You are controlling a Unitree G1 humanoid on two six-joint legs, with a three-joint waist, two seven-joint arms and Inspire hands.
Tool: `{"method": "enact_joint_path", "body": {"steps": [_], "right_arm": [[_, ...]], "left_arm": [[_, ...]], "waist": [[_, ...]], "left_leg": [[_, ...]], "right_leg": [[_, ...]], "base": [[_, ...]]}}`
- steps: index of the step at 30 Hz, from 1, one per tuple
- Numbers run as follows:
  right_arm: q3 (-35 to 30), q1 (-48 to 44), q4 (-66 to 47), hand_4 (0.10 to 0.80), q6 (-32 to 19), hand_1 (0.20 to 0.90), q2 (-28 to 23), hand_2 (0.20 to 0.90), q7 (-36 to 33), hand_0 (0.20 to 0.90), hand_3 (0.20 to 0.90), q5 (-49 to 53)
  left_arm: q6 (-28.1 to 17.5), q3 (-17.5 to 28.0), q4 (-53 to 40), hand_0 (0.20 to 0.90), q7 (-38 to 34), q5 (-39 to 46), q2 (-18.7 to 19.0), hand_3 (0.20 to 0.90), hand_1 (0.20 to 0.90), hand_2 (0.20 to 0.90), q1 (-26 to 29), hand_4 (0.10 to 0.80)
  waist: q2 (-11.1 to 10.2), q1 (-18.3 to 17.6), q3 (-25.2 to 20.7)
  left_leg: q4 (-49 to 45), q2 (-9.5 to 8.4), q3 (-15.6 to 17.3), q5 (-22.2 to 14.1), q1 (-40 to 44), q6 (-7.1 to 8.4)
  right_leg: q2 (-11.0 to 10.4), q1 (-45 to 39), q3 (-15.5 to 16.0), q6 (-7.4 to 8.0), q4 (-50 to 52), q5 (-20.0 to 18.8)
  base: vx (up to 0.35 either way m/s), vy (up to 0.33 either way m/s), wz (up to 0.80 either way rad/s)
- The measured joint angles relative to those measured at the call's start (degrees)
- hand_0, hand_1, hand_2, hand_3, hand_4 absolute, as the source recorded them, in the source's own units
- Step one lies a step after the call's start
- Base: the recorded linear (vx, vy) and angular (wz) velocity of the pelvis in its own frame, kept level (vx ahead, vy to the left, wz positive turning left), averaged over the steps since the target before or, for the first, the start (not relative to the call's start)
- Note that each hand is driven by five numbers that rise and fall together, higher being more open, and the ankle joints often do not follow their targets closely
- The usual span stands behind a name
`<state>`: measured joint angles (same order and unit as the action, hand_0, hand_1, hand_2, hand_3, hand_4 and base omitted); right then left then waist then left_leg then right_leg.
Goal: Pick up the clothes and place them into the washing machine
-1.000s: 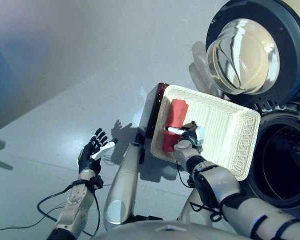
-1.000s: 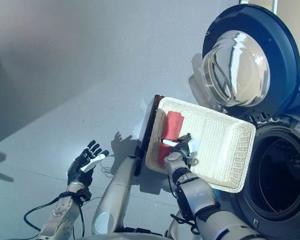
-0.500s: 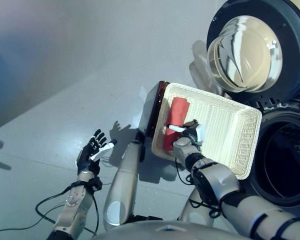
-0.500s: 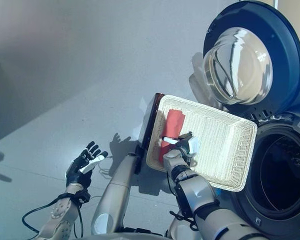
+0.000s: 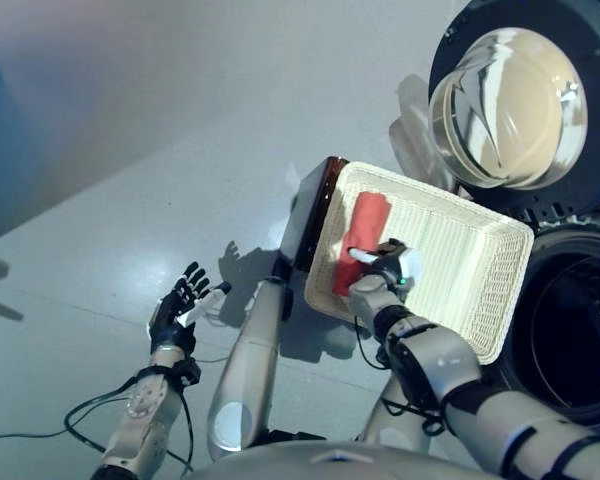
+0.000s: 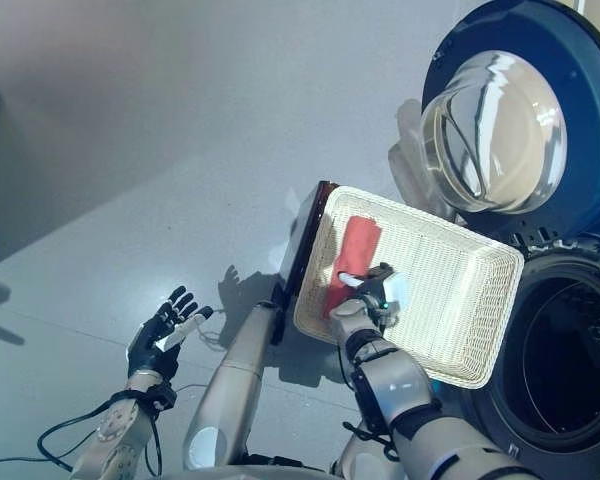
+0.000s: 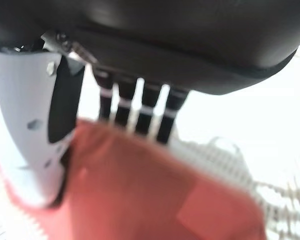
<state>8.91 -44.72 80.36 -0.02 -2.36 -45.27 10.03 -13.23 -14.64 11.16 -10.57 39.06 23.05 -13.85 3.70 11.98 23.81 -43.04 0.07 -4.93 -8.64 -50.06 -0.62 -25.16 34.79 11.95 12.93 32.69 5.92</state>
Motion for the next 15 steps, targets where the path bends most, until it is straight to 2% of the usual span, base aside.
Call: {"method": "enact_joint_path", "body": {"steps": [4,7,15], "right_arm": [[-0.01,-0.06,-0.01,0.300,-0.02,0.200,-0.61,0.200,0.05,0.200,0.200,-0.01],[0.16,-0.10,-0.17,0.300,0.07,0.200,-0.72,0.200,3.26,0.200,0.200,-0.03],[0.39,-0.42,-0.43,0.300,0.01,0.200,3.50,0.200,5.37,0.200,0.200,-0.03]], "left_arm": [[0.00,-0.03,-0.01,0.900,0.09,-0.02,0.03,0.900,0.900,0.900,0.07,0.800],[0.00,-0.05,-0.01,0.900,0.16,-0.02,0.07,0.900,0.900,0.900,0.09,0.800],[0.02,-0.12,0.00,0.900,0.15,-0.04,0.19,0.900,0.900,0.900,0.09,0.800]], "waist": [[0.04,-0.12,0.02],[0.16,0.02,0.07],[0.79,0.08,0.03]], "left_leg": [[-0.02,0.11,0.04,0.01,0.02,0.01],[-0.03,0.13,0.24,0.00,0.02,0.01],[-0.04,0.06,0.52,0.01,0.03,-0.05]], "right_leg": [[0.02,0.19,-0.05,-0.02,0.26,0.10],[-0.06,0.51,-0.15,-0.02,0.38,0.10],[-0.28,0.67,-0.30,-0.02,0.60,0.10]], "base": [[0.000,0.000,0.00],[0.002,0.005,-0.01],[0.000,0.000,0.00]]}}
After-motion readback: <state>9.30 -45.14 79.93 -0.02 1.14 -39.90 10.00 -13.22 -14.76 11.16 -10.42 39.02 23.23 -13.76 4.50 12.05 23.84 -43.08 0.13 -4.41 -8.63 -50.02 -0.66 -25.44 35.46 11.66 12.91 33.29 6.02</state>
